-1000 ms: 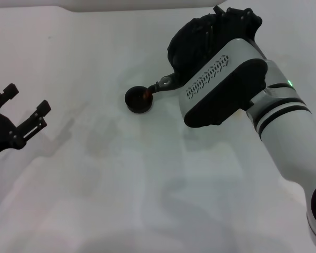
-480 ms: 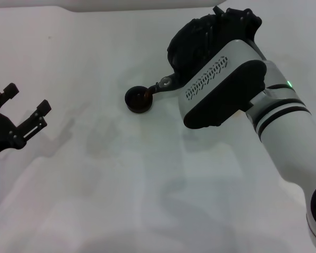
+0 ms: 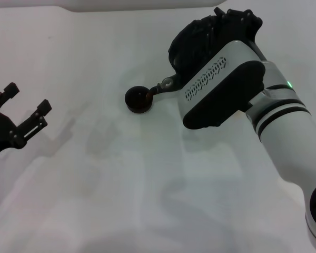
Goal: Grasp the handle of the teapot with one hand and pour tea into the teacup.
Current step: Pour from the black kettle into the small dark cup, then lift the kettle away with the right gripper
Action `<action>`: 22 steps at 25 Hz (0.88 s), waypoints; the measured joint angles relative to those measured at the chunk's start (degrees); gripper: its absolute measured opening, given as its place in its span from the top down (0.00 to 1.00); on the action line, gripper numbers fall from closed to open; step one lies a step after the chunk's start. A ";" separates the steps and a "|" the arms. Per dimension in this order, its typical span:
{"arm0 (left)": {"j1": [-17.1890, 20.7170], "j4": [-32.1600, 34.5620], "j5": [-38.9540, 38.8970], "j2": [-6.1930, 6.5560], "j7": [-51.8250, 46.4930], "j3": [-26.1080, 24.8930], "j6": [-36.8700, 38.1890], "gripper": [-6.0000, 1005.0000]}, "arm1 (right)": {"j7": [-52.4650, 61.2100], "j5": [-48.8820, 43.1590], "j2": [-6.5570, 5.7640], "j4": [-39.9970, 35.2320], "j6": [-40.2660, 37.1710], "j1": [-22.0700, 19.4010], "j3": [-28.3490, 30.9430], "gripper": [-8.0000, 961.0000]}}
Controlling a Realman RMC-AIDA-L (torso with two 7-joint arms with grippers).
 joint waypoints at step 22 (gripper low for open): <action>-0.04 0.18 0.14 0.00 0.07 0.00 0.19 0.16 | -0.38 2.00 0.01 0.13 -0.87 2.07 -1.01 0.88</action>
